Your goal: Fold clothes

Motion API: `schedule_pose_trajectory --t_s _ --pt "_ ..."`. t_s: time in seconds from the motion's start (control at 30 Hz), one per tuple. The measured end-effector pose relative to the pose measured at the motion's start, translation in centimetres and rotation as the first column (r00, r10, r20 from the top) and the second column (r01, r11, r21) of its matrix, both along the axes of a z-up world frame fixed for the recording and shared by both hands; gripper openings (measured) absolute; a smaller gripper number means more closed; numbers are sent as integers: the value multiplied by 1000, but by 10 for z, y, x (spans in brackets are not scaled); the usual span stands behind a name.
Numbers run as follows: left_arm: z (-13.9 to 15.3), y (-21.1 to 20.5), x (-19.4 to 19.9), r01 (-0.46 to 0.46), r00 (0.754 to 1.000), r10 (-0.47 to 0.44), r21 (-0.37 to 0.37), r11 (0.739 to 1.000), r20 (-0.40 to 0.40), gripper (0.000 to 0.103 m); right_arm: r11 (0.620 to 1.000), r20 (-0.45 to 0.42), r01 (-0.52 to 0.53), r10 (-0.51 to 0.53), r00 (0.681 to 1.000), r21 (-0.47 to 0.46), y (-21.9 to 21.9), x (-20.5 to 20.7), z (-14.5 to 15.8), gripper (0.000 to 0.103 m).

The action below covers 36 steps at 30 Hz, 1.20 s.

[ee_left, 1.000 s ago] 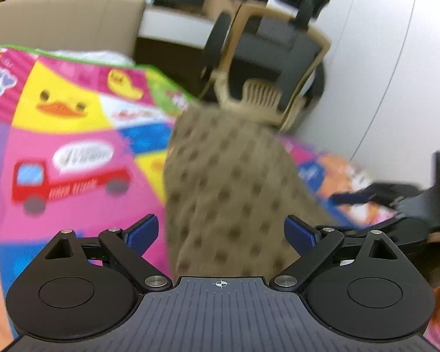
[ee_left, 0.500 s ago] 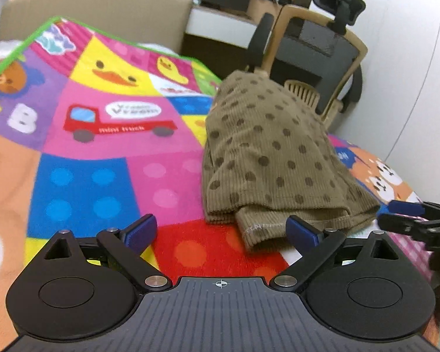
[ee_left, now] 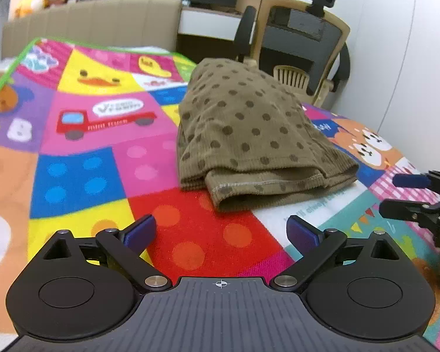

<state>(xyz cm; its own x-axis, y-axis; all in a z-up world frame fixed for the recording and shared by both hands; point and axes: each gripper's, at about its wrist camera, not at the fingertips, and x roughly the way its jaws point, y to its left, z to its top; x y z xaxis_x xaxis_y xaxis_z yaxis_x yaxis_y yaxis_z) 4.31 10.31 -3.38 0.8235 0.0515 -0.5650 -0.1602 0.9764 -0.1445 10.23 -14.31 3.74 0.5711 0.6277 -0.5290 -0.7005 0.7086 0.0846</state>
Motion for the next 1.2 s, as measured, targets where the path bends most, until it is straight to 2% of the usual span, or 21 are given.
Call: schedule_pose_trajectory --t_s 0.1,0.2,0.33,0.43,1.2 --pt "5 -14 -8 -12 998 9 63 998 59 100 1000 19 21 -21 1000 -11 2 -6 -1 103" --pt "5 -28 -16 -12 995 7 55 998 95 102 999 27 45 -45 999 -20 2 -8 -3 103" --pt "4 -46 -21 -17 995 4 125 992 102 102 998 45 62 -63 997 7 -4 -11 -3 103" --pt "3 -49 -20 -23 995 9 144 989 97 102 996 82 73 -77 994 44 -10 -17 -1 103" --pt "0 -42 -19 -25 997 18 107 994 69 102 995 91 82 -87 992 60 -11 -18 0 103"
